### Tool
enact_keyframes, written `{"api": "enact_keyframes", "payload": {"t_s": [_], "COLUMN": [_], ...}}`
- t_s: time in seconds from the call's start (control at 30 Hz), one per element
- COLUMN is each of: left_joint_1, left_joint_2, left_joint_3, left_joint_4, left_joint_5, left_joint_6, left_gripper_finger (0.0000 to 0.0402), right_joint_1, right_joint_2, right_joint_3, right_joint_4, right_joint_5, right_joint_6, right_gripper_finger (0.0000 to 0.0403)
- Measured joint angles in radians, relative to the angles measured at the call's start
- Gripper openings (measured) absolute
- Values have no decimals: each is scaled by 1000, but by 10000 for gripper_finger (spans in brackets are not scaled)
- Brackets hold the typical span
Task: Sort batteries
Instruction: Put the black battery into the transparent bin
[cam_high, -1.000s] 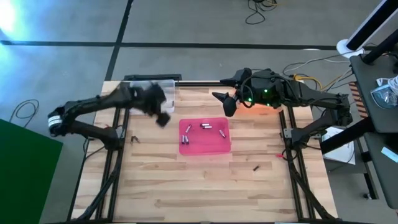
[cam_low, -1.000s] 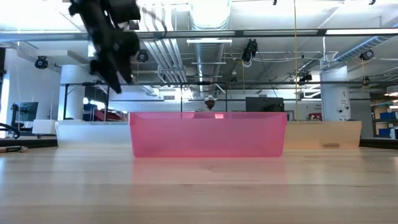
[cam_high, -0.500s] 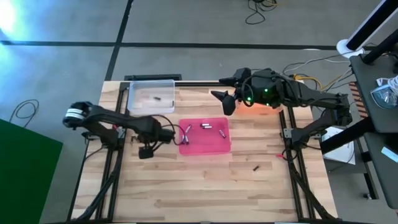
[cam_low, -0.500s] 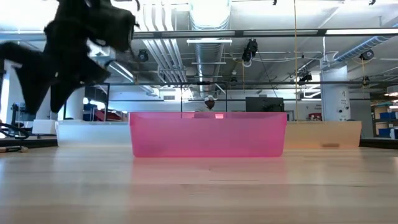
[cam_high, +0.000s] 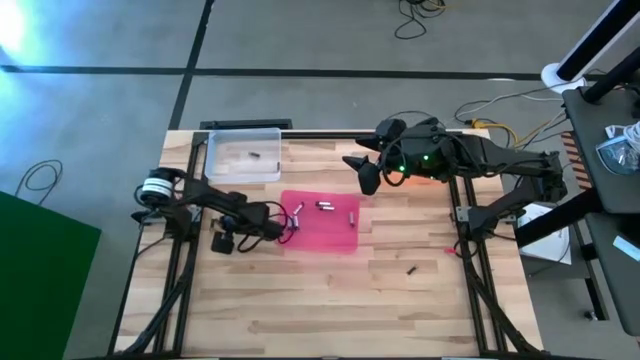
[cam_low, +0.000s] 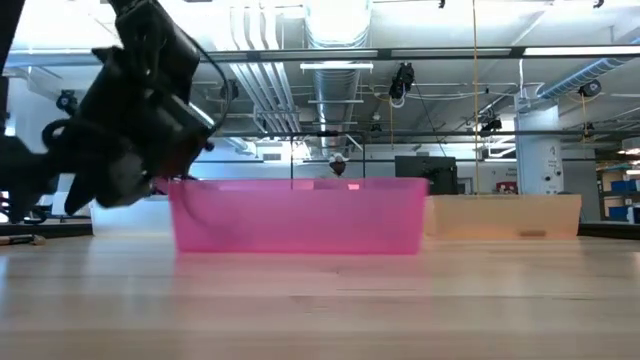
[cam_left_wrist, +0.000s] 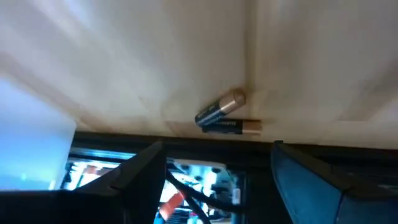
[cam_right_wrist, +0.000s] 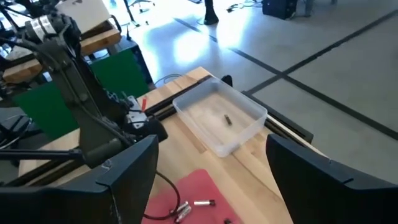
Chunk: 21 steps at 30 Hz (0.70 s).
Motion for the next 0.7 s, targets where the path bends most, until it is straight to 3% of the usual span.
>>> {"api": "enact_keyframes", "payload": {"t_s": [0.2, 0.37, 0.7], "left_joint_1": [-2, -2, -2], "left_joint_2": [20, 4, -177], "left_joint_3": [-69, -47, 54], "left_joint_4": [52, 59, 37], "left_joint_5": [-7, -4, 35], "left_joint_6": [98, 111, 94], "left_gripper_finger": [257, 241, 226], "right_joint_1": [0, 0, -1], "right_joint_2": [0, 0, 0], "right_joint_3": [0, 0, 0], "right_joint_4": [0, -3, -6], "right_joint_5": [16, 16, 23], "right_joint_6": [-1, -4, -11], "right_gripper_finger": [288, 288, 299]}}
